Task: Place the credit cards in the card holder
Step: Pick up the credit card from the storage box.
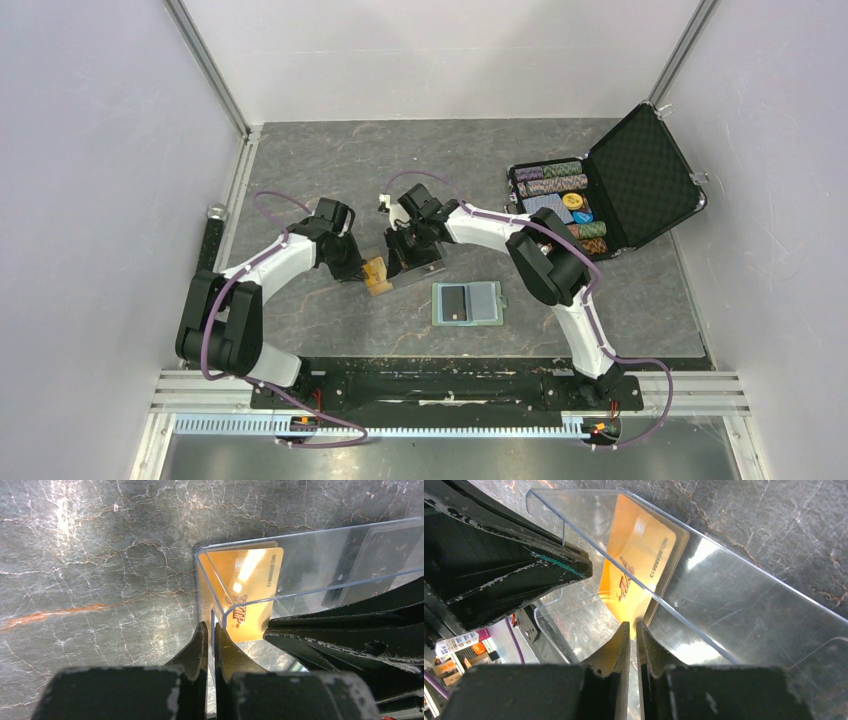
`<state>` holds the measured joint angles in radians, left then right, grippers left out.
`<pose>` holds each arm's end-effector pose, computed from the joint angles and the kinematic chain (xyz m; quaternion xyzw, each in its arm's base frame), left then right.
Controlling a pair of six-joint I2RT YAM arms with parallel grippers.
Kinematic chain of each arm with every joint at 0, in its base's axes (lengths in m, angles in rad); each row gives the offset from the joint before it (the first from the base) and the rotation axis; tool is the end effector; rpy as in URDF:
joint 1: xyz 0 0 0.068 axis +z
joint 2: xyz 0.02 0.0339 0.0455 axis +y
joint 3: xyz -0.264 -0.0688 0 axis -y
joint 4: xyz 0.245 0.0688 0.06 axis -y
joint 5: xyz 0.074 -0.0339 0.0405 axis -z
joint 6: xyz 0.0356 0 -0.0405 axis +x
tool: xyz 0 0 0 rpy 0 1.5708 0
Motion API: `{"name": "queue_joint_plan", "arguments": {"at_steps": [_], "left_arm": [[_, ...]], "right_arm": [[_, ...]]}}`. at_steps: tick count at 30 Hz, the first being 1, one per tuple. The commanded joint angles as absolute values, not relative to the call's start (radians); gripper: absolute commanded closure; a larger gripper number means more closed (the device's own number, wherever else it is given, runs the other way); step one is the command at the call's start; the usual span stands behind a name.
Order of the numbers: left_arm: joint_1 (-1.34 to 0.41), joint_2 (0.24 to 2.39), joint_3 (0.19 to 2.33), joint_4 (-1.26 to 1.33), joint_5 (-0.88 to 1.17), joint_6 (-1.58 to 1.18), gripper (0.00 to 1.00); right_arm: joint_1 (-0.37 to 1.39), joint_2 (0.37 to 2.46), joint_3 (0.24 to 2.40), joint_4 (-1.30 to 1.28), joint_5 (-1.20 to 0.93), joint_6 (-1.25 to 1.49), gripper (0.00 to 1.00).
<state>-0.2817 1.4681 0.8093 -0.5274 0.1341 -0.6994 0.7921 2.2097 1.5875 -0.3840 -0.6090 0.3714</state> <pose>0.2527 -0.0781 0.1723 -0.1905 0.9607 -0.1478 0.1372 0.3133 0.3465 0.1442 -0.2730 0.8786 0.3866 0.0638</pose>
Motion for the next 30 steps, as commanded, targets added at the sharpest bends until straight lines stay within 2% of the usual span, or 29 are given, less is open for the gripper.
{"name": "queue_joint_plan", "arguments": {"at_steps": [1,12,20,22,27,30], "left_arm": [[-0.298,1.51,0.771,-0.465,0.17,-0.693,0.98],[-0.298,1.504,0.764,-0.465,0.168,-0.693,0.98],[-0.298,1.503,0.764,-0.465,0.169,-0.692,0.98],[-0.299,1.504,0.763,-0.465,0.168,-0.692,0.98],[-0.299,1.503,0.762,-0.468,0.167,-0.692,0.98],[-0.299,1.503,0.765,-0.469,0.168,-0.69,0.98]], "right_arm": [[0.827,2.192,1.616,-0.31,-0.719,0.417,0.9],[0.821,2.098,1.474,-0.096,-0.751,0.559,0.94],[0.818,2.12,1.45,-0.074,-0.743,0.568,0.94],[0.818,2.129,1.455,-0.121,-0.708,0.534,0.89],[0.818,2.124,1.46,-0.198,-0.643,0.464,0.68],[0.818,2.129,1.476,-0.229,-0.62,0.444,0.61]]}}
